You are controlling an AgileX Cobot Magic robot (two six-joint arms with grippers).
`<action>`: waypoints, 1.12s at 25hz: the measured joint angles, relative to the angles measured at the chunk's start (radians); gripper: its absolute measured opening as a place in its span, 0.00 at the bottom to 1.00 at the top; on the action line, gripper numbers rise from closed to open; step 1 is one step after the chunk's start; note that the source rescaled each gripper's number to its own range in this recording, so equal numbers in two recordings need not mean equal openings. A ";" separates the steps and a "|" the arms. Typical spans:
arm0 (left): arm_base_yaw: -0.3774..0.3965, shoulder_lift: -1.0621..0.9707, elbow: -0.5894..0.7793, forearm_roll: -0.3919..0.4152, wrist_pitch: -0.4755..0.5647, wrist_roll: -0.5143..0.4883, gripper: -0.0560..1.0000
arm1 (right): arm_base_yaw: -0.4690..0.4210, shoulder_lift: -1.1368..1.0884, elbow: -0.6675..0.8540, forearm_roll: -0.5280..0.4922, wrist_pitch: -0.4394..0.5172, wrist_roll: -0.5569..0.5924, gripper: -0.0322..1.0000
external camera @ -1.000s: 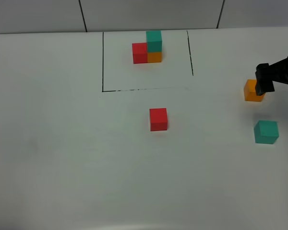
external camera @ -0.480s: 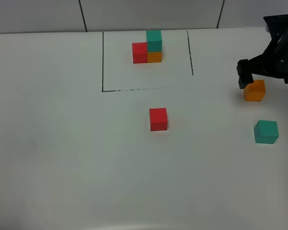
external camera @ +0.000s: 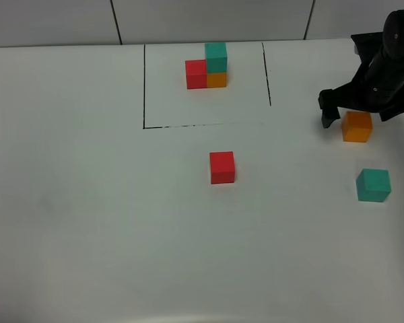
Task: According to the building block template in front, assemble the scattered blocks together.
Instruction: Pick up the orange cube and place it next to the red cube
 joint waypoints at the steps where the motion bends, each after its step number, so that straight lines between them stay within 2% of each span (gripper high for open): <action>1: 0.000 0.000 0.000 0.000 0.000 0.000 0.27 | 0.000 0.010 -0.006 0.002 0.001 0.000 1.00; 4: 0.000 0.000 0.000 0.000 0.000 0.000 0.27 | -0.004 0.028 -0.010 0.010 0.000 0.001 0.93; 6: 0.000 0.000 0.000 0.000 0.000 0.000 0.27 | -0.012 0.032 -0.010 0.019 0.001 0.012 0.77; 8: 0.000 0.000 0.000 0.000 0.000 0.000 0.27 | -0.017 0.033 -0.010 0.019 0.003 0.021 0.53; 10: 0.000 0.000 0.000 0.000 0.000 0.000 0.27 | -0.020 0.033 -0.010 0.019 0.004 0.024 0.16; 11: 0.000 0.000 0.000 0.000 0.000 0.000 0.27 | -0.020 0.033 -0.011 0.019 0.006 0.026 0.03; 14: 0.000 0.000 0.000 0.000 0.000 0.000 0.27 | -0.020 0.030 -0.026 0.019 0.042 0.002 0.06; 19: 0.000 0.000 0.000 0.000 0.000 0.000 0.27 | 0.028 -0.048 -0.051 -0.005 0.164 -0.196 0.06; 22: 0.000 0.000 0.000 0.000 0.000 0.000 0.27 | 0.096 -0.104 -0.057 -0.006 0.226 -0.331 0.06; 28: 0.000 0.000 0.000 0.000 0.000 0.000 0.27 | 0.293 -0.106 -0.058 -0.044 0.329 -0.651 0.06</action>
